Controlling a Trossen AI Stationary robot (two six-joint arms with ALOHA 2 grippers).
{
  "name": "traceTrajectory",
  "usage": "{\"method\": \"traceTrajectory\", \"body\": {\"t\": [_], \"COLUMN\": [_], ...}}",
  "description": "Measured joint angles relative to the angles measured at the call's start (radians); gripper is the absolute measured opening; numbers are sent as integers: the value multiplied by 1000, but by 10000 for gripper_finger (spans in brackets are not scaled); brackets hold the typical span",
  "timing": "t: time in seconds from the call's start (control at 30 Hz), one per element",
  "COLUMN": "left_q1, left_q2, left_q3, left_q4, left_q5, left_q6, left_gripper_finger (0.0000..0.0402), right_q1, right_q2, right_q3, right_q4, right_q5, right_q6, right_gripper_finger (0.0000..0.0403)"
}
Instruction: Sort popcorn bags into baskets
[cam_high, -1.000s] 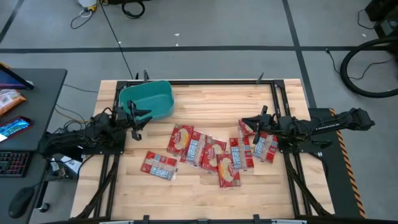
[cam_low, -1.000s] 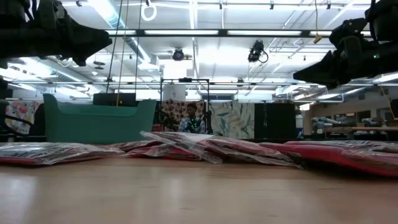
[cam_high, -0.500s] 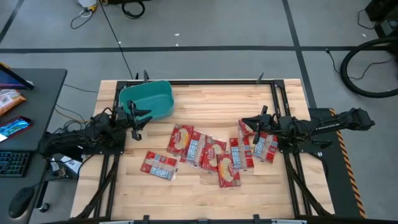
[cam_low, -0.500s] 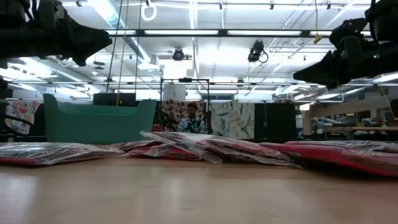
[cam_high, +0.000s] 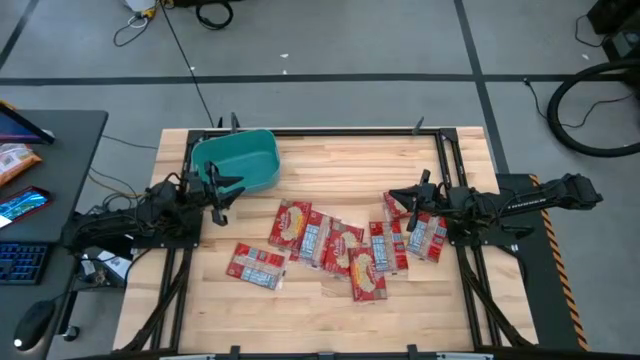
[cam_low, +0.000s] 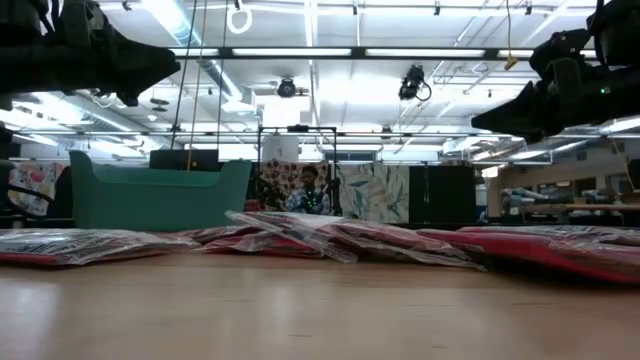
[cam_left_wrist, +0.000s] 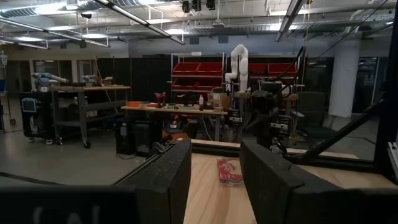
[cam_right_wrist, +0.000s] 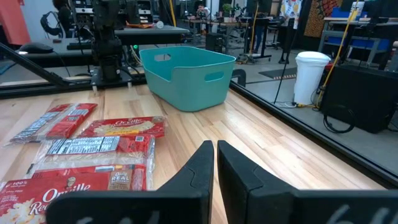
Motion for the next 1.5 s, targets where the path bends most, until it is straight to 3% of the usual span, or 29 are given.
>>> {"method": "traceTrajectory", "body": {"t": [0.13, 0.33, 0.63, 0.8, 0.93, 1.03, 1.27, 1.5], "left_q1": [0, 0, 0, 0, -4, -21, -99, -207], "left_q2": [0, 0, 0, 0, 14, 64, 266, 487], "left_q3": [0, 0, 0, 1, 20, 70, 191, 197], "left_q4": [23, 72, 156, 191, 191, 159, -155, -200], "left_q5": [0, 0, -18, -17, 113, 188, 240, 228], "left_q6": [-21, -178, -191, -286, -297, -350, -342, -368], "left_gripper_finger": [141, 141, 141, 141, 141, 141, 141, 141], "right_q1": [0, 0, 0, 0, 0, 0, 0, 0], "right_q2": [0, 0, 0, 0, 0, 0, 0, 0], "right_q3": [0, 0, 0, 0, 0, 0, 0, 0], "right_q4": [0, 0, 0, 0, 0, 0, 0, 1], "right_q5": [0, 0, 0, 0, 0, 0, 0, 0], "right_q6": [0, 0, 0, 0, 0, 0, 0, 0], "right_gripper_finger": [25, 25, 25, 25, 25, 25, 25, 25]}}
